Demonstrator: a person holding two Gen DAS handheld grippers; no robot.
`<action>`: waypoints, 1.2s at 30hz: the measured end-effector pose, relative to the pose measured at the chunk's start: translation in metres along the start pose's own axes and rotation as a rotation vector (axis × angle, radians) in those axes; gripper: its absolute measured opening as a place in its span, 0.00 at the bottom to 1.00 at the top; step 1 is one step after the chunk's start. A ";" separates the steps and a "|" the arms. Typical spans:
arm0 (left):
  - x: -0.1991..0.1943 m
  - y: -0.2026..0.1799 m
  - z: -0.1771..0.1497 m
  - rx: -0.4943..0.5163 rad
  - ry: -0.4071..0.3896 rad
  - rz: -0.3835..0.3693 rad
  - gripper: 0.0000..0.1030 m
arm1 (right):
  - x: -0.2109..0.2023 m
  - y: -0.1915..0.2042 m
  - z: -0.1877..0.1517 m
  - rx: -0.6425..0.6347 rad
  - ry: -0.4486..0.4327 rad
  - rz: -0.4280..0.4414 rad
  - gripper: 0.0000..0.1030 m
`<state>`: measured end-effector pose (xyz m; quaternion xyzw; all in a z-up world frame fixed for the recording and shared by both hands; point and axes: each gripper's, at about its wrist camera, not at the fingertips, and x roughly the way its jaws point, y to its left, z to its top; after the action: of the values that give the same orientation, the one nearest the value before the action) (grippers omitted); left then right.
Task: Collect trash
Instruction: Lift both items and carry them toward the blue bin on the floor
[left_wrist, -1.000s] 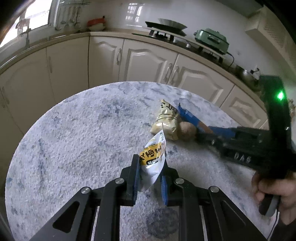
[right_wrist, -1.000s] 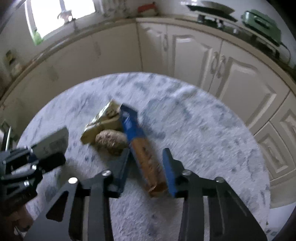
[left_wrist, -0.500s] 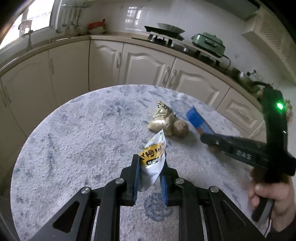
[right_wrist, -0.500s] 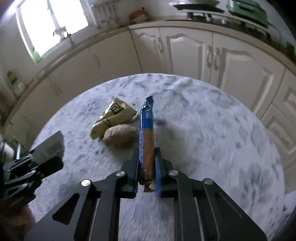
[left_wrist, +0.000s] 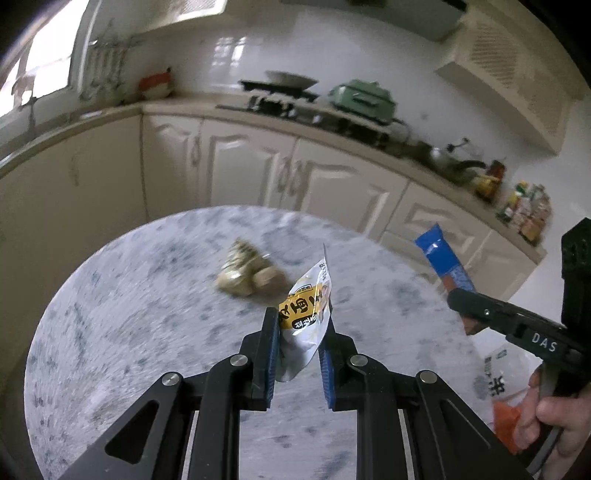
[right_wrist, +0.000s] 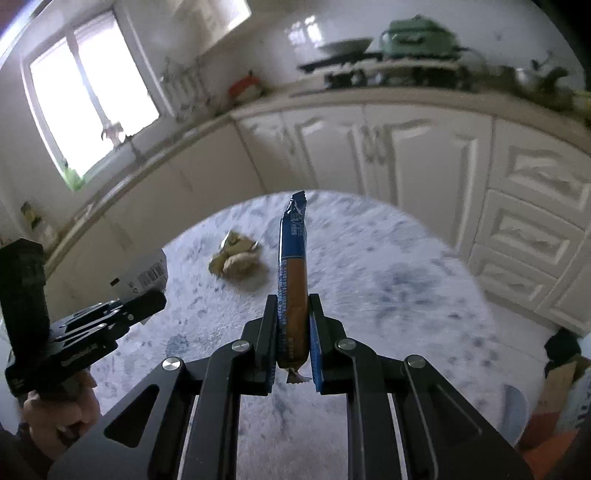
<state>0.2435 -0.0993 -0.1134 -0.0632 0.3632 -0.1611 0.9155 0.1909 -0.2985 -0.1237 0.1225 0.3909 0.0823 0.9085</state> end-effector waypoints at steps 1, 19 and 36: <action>-0.004 -0.009 0.002 0.015 -0.008 -0.009 0.16 | -0.011 -0.004 -0.001 0.006 -0.018 -0.017 0.14; -0.011 -0.170 0.017 0.243 -0.036 -0.226 0.16 | -0.157 -0.114 -0.032 0.205 -0.210 -0.271 0.14; 0.086 -0.348 -0.001 0.455 0.154 -0.431 0.16 | -0.208 -0.252 -0.100 0.472 -0.187 -0.470 0.14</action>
<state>0.2148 -0.4553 -0.0889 0.0801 0.3641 -0.4327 0.8208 -0.0105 -0.5751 -0.1194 0.2428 0.3318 -0.2336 0.8811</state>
